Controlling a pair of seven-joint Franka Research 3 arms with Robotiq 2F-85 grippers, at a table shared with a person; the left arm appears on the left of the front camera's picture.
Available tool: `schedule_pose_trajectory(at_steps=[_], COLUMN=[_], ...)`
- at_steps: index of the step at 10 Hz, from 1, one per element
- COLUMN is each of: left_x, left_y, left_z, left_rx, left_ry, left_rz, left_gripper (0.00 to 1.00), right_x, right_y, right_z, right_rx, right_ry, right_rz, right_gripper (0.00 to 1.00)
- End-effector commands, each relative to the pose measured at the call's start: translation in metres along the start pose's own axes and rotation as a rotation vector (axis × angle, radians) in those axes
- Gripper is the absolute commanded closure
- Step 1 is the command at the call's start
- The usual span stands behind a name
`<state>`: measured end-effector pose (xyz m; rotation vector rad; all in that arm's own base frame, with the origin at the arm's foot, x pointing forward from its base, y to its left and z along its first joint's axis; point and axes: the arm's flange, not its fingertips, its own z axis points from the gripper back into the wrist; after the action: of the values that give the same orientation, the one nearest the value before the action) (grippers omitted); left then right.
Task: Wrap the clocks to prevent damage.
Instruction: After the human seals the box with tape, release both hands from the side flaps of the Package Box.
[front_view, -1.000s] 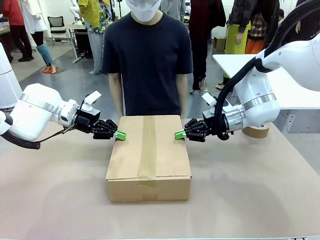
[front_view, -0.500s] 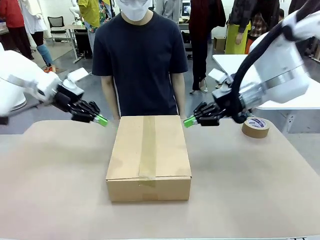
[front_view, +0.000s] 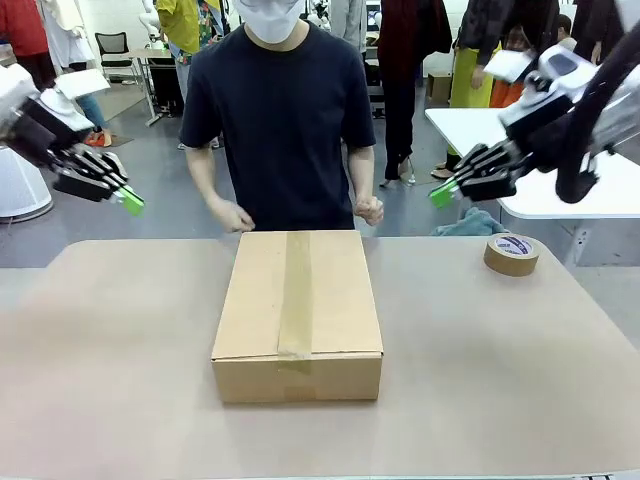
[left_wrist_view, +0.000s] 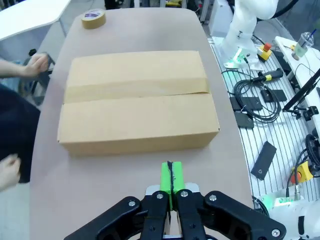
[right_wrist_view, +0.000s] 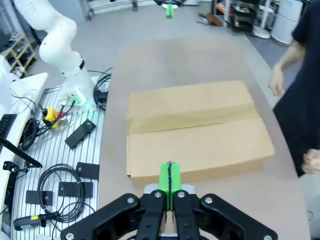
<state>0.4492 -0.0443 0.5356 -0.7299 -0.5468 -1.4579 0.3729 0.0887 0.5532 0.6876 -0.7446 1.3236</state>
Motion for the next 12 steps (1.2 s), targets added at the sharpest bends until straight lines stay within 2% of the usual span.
schedule_pose_trajectory(at_steps=[1, 3, 4, 12], left_x=[0.007, -0.001, 0.010, 0.010], left_y=[-0.025, -0.029, -0.023, -0.023], left_z=[0.009, 0.004, 0.019, 0.019], left_rx=[0.053, 0.046, 0.048, 0.048], left_ry=[0.038, -0.005, 0.012, 0.012], left_rz=[0.020, 0.003, -0.001, -0.001], left_gripper=[1.00, 1.00, 1.00, 1.00], right_x=[0.006, -0.003, 0.015, 0.015], right_y=[0.020, 0.007, 0.018, 0.018], right_z=[0.006, 0.010, 0.019, 0.019], right_rx=[-0.071, -0.031, -0.065, -0.065], right_ry=[0.050, 0.018, 0.023, 0.023], right_rz=[-0.022, -0.023, 0.005, 0.005], right_gripper=[0.99, 0.99, 0.99, 0.99])
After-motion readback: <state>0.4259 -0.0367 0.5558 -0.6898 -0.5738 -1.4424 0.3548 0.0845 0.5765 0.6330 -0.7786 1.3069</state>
